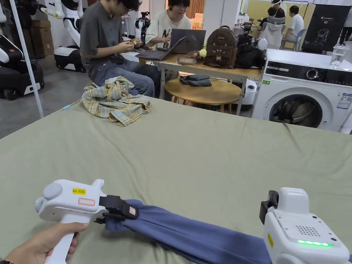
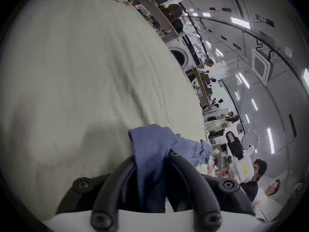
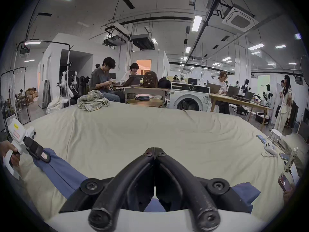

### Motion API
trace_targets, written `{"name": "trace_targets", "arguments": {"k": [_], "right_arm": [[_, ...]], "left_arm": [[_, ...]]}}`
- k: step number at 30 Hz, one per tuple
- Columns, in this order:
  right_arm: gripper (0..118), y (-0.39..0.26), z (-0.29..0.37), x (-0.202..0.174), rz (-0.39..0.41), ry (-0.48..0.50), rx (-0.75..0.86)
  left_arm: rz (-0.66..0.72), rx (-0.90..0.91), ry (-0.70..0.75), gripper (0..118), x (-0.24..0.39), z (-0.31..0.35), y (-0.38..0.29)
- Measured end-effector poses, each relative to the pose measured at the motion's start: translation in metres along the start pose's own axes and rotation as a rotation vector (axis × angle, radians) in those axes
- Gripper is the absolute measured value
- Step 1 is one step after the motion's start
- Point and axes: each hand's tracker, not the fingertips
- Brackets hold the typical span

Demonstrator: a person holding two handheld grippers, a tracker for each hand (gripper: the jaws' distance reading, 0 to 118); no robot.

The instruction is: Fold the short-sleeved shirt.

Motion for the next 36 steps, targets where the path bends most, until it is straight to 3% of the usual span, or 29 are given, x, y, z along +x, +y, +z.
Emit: {"name": "trace_targets", "arguments": {"k": [6,10,15,18,25,31,36], "right_arm": [[0,0.002,0.000,0.003,0.001,0.004,-0.003],[0,0.002,-0.001,0.002,0.007,0.009,-0.002],[0,0.002,-0.004,0.001,-0.005,0.017,-0.010],[0,0.003,-0.002,0.006,-0.011,0.016,-0.006],[0,0.004,0.002,0.020,-0.014,-0.008,-0.006],[0,0.000,0.005,0.035,-0.023,-0.039,-0.022],[0,-0.003,0.008,0.044,-0.028,-0.064,-0.034]], "left_arm": [[0.004,0.077,0.075,12,0.019,0.045,0.005],[-0.044,0.056,0.262,12,0.044,0.048,0.002],[-0.068,0.045,0.277,12,0.084,0.031,0.001],[-0.095,-0.006,0.171,12,0.118,0.019,-0.004],[-0.114,-0.092,0.041,12,0.168,-0.048,-0.007],[-0.169,-0.207,0.257,12,0.176,-0.142,-0.016],[-0.091,-0.256,0.265,12,0.164,-0.190,-0.027]]}}
